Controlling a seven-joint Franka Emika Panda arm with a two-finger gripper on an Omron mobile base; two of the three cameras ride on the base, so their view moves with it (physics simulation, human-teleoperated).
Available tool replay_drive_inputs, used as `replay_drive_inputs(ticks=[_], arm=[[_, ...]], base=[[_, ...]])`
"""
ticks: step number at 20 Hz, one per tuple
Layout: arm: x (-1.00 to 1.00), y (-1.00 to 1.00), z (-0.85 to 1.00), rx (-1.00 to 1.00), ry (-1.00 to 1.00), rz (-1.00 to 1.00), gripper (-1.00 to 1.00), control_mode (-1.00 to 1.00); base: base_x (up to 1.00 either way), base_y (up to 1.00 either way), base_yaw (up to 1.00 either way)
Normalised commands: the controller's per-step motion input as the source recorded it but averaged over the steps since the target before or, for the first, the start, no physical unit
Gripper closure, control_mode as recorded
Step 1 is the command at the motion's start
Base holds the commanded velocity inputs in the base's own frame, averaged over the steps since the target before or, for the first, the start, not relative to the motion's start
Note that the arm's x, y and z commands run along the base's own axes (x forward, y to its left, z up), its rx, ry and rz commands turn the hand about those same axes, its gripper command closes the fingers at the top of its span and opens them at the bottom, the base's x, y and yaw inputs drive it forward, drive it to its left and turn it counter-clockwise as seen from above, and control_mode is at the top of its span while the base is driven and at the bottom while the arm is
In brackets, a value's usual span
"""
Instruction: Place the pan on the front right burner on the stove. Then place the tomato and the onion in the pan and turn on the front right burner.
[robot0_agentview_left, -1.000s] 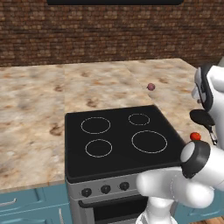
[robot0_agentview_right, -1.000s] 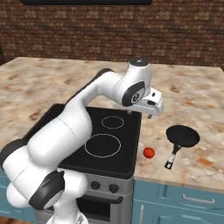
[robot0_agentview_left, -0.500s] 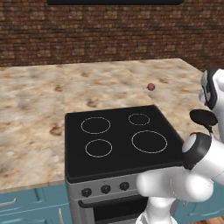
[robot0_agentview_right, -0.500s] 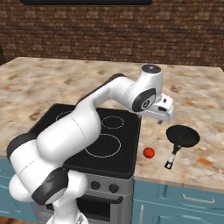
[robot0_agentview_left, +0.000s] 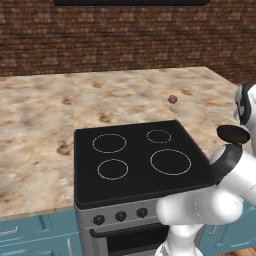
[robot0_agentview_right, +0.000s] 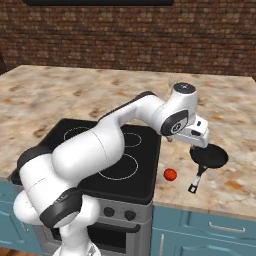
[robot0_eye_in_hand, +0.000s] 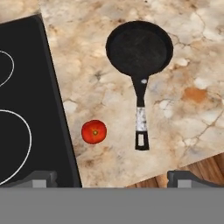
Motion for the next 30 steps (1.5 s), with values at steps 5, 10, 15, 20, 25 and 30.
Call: replay_drive_inputs(ticks=[5, 10, 15, 20, 25, 30], arm=[[0.0, -0.26, -0.18, 0.0, 0.0, -0.03, -1.0, -1.0], [0.0, -0.18, -0.17, 0.0, 0.02, -0.01, -1.0, -1.0], [0.0, -0.06, -0.25, 0.0, 0.03, 0.0, -1.0, -1.0], [0.0, -0.04, -0.28, 0.0, 0.03, 0.0, -1.0, -1.0], [0.01, -0.06, -0.26, 0.0, 0.03, 0.0, -1.0, -1.0], [0.06, -0.07, -0.24, 0.0, 0.02, 0.0, -1.0, -1.0]], base=[[0.0, 0.0, 0.0], [0.0, 0.0, 0.0], [0.0, 0.0, 0.0], [0.0, 0.0, 0.0], [0.0, 0.0, 0.0], [0.0, 0.0, 0.0]])
